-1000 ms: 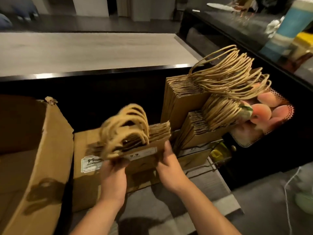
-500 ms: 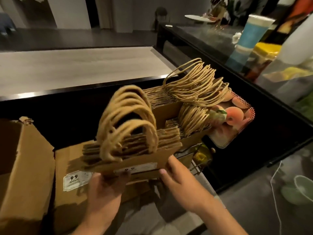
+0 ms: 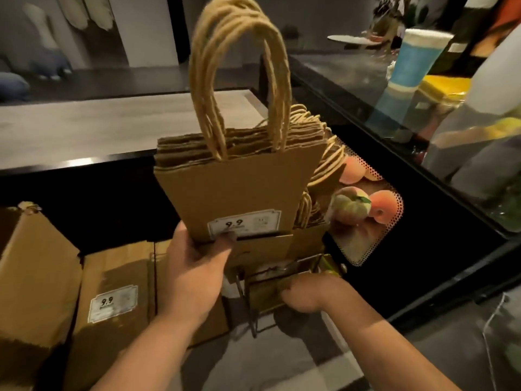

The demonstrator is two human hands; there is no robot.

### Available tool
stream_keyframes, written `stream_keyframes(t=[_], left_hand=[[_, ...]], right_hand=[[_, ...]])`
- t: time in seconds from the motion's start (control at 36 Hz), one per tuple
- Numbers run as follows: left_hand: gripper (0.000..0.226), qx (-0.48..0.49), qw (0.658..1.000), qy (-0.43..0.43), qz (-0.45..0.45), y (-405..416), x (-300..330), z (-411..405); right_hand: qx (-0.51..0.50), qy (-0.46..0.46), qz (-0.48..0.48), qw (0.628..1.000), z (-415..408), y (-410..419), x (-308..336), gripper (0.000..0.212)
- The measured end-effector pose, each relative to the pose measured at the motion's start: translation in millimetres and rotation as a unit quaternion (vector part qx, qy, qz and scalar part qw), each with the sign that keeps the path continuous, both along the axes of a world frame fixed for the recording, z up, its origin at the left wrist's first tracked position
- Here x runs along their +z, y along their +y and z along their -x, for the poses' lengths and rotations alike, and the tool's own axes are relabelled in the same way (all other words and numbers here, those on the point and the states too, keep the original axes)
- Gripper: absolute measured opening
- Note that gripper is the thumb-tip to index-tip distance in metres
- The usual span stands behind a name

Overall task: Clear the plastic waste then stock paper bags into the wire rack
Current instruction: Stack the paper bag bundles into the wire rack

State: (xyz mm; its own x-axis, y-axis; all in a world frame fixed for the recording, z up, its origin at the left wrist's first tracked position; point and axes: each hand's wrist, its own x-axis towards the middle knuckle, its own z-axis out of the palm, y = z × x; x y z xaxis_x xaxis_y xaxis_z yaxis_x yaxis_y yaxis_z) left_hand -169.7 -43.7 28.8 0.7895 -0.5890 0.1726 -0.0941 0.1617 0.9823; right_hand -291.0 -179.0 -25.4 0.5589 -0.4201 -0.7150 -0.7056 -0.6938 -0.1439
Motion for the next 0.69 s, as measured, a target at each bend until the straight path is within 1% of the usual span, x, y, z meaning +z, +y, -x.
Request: stream_keyframes(t=[0.06, 0.11, 0.14, 0.19, 0.28, 0.44, 0.5, 0.61, 0.69], left_hand=[[0.033, 0.012, 1.0, -0.024, 0.002, -4, 0, 2], [0.03, 0.017, 0.999, -0.036, -0.004, -8, 0, 5], [0.029, 0.014, 0.999, -0.04, -0.005, -10, -2, 5], [0.032, 0.002, 0.999, -0.049, -0.021, -14, -7, 4], [0.035, -0.022, 0.997, -0.056, -0.049, -19, -14, 5], [0.033, -0.001, 0.997, 0.009, -0.077, -24, -36, 7], [0.028, 0.011, 0.995, 0.019, -0.097, -25, -40, 6], [0.032, -0.02, 0.991, -0.006, -0.131, -25, -43, 8], [0.025, -0.016, 0.99, 0.025, -0.139, -26, -46, 11]], right_hand=[[0.01, 0.009, -0.038, 0.999, -4, -7, -6, 0.041], [-0.003, 0.009, -0.064, 0.998, -6, -10, -9, 0.031], [-0.009, 0.007, -0.072, 0.997, -5, -10, -9, 0.031], [-0.011, -0.003, -0.072, 0.997, -5, -11, -13, 0.038], [-0.013, -0.017, -0.048, 0.999, -3, -13, -19, 0.044], [-0.003, -0.01, -0.054, 0.998, -7, -19, -32, 0.058], [0.004, -0.004, -0.055, 0.998, -7, -19, -31, 0.058], [0.005, -0.01, -0.063, 0.998, -6, -17, -25, 0.056], [0.005, 0.0, -0.069, 0.998, -6, -16, -24, 0.057]])
